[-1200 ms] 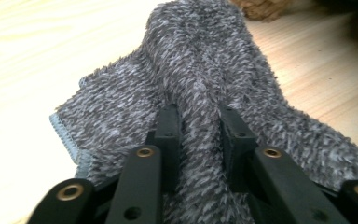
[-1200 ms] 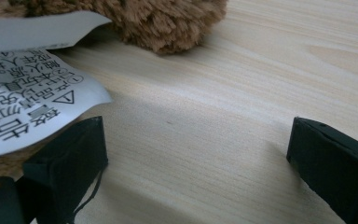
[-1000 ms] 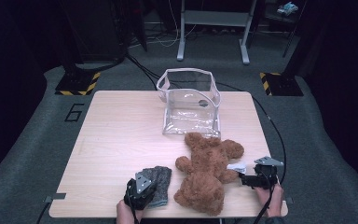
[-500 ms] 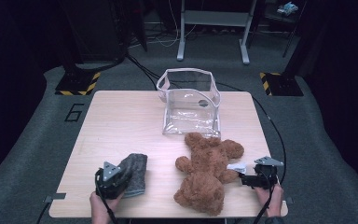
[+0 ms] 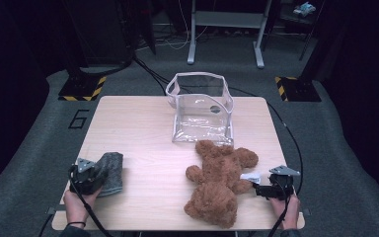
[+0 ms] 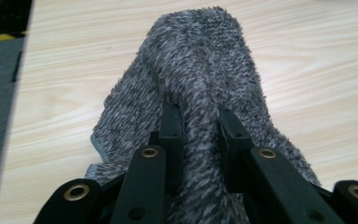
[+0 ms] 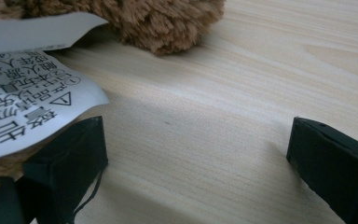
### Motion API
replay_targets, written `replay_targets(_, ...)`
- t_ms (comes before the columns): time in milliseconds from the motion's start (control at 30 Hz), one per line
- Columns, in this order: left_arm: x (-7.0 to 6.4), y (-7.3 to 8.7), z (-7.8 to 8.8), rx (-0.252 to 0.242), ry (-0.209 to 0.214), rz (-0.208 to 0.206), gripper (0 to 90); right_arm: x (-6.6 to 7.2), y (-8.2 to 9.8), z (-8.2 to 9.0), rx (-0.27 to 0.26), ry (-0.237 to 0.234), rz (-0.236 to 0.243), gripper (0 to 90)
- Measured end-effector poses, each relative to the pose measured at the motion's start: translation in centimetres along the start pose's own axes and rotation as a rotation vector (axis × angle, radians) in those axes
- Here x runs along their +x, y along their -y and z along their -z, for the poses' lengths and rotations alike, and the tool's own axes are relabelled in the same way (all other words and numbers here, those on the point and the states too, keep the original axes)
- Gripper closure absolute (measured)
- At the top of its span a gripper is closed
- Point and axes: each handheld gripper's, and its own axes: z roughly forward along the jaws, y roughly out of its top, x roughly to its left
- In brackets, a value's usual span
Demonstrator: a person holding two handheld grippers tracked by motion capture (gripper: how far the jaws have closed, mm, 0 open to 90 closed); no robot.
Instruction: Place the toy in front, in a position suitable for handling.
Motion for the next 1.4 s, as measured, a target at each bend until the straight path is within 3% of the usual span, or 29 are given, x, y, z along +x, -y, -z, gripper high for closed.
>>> replay_targets(100, 0.7, 0.0, -0.8, 0.038, -0.012, -0.017, 74.1, 0.0, 0.0, 0.0, 0.001, 0.000, -0.002, 4.2)
replay_targets(200, 1.1, 0.5, -1.9, 0.075, 0.006, -0.012, 68.8, 0.0, 0.0, 0.0, 0.000, -0.001, -0.001, 4.2)
replay_targets(333, 1.4, 1.2, -2.8, 0.112, 0.013, 0.013, 44.6, 0.0, 0.0, 0.0, 0.001, -0.001, -0.002, 4.2)
replay_targets(400, 1.3, 1.1, -2.5, 0.101, -0.004, 0.012, 32.2, 0.0, 0.0, 0.0, 0.003, 0.000, -0.005, 4.2)
replay_targets(600, 0.8, 0.6, -1.3, 0.060, -0.019, 0.019, 15.3, 0.0, 0.0, 0.0, 0.002, 0.000, -0.006, 4.3)
replay_targets(767, -0.2, 0.0, -0.2, 0.064, -0.015, 0.008, 9.0, 0.0, 0.0, 0.0, 0.002, 0.000, -0.007, 4.6)
replay_targets(1000, -1.6, -0.3, 0.9, 0.016, 0.014, 0.009, 4.3, -0.1, 0.0, 0.1, 0.004, -0.006, -0.011, 5.2)
replay_targets(1400, -4.2, -0.4, 0.6, -0.003, 0.070, -0.012, 1.2, -0.8, -0.4, 0.5, 0.018, -0.025, -0.011, 9.2)
